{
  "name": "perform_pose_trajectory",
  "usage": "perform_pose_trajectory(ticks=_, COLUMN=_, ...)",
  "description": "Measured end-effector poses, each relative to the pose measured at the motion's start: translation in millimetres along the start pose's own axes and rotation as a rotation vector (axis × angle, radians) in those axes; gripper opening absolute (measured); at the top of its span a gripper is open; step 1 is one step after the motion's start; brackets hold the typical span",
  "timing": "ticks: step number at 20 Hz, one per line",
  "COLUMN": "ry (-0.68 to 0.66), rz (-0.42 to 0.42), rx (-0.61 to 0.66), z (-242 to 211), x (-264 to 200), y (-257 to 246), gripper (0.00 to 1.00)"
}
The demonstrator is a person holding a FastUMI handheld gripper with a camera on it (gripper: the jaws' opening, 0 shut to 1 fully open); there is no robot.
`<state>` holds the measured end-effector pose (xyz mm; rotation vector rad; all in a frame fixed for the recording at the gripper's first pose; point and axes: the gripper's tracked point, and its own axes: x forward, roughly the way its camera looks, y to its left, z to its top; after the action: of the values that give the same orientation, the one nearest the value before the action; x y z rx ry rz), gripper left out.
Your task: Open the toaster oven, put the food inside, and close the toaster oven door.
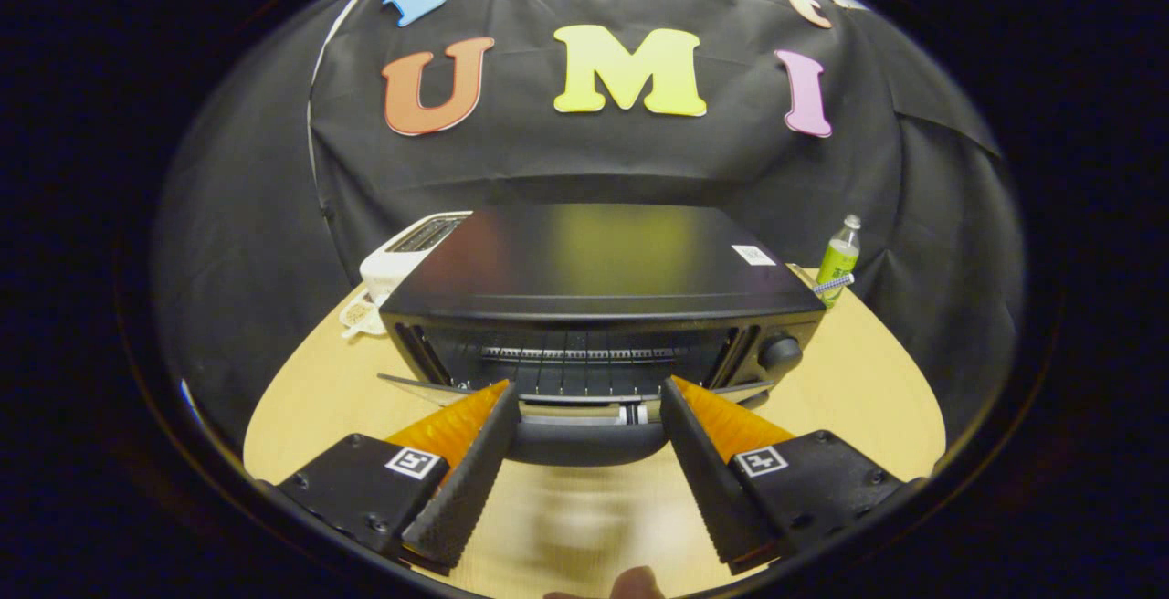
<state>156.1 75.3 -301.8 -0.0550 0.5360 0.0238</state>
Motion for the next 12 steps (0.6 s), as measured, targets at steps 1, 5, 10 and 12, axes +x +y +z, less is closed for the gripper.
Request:
perform_pose_trajectory(ticks=1, ry=0.009, rz=-0.007, rx=-0.005, z=-7, x=-4, y=1, gripper=1.00)
perform_pose_trajectory(ticks=5, ry=0.083, rz=0.010, rx=0.001, z=-53, x=-17, y=1, gripper=1.00)
perform_pose_trajectory(ticks=10, ry=0.210, rz=0.035, rx=0.054, z=-107, x=-15, y=1, gripper=1.00)
perform_pose_trajectory(ticks=12, ry=0.211, rz=0.036, rx=0.059, z=-105, x=-17, y=-1, gripper=1.00)
